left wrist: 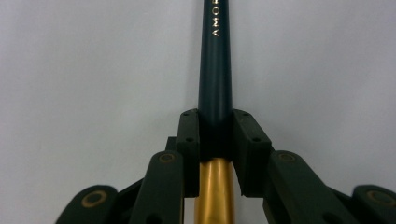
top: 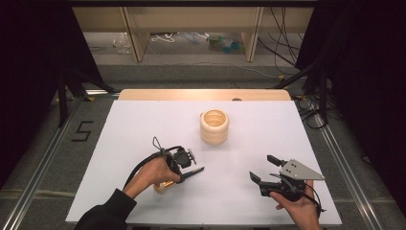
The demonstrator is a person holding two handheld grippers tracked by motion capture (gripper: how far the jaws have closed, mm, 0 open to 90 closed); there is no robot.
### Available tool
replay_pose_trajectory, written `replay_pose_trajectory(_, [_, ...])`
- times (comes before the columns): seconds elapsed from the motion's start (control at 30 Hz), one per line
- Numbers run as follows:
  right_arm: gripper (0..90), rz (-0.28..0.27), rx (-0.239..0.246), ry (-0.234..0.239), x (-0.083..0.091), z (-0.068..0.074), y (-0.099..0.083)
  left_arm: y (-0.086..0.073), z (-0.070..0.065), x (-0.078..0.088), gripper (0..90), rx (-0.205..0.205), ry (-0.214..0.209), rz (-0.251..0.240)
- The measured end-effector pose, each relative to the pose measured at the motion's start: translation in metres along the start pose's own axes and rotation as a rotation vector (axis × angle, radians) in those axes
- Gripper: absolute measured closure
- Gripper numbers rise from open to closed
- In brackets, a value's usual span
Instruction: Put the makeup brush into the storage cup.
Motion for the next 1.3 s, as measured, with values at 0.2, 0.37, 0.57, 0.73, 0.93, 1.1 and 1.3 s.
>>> replay_pose_trajectory(0.2, [18.6, -0.010, 0.016, -0.001, -0.001, -0.001, 0.001, 0.004, 0.001, 0.006, 74.3, -0.033, -0.002, -0.009])
replay_pose_trajectory(0.37, [18.9, 0.014, 0.021, 0.002, 0.001, 0.000, -0.001, 0.008, 0.002, 0.019, 74.3, -0.052, 0.000, -0.021])
replay_pose_trajectory(0.57, [19.1, -0.013, 0.066, 0.027, -0.003, 0.009, 0.004, 0.013, -0.002, 0.026, 74.3, -0.064, -0.020, -0.028])
replay_pose_trajectory(0.73, [18.6, -0.014, 0.117, 0.078, -0.006, 0.027, 0.008, 0.017, -0.005, 0.028, 74.3, -0.082, -0.035, -0.021])
replay_pose_trajectory(0.93, [17.9, -0.006, 0.222, 0.140, -0.015, 0.053, 0.013, 0.025, -0.011, 0.033, 74.2, -0.116, -0.027, -0.009])
replay_pose_trajectory(1.1, [23.4, 0.031, 0.310, 0.186, -0.022, 0.069, 0.011, 0.035, -0.017, 0.043, 74.3, -0.140, -0.023, -0.010])
replay_pose_trajectory(1.3, [21.9, 0.060, 0.443, 0.194, -0.033, 0.082, 0.009, 0.044, -0.024, 0.050, 74.2, -0.163, -0.025, -0.006])
Point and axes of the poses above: each handheld gripper's, and its own axes: x roughly backward along the jaws, y roughly out of its top, z roughly to its left, the point moved 10 cm from there along -x, roughly forward along the jaws, and after that the axes turned 3 degrees about -y, right-handed, at the moved point
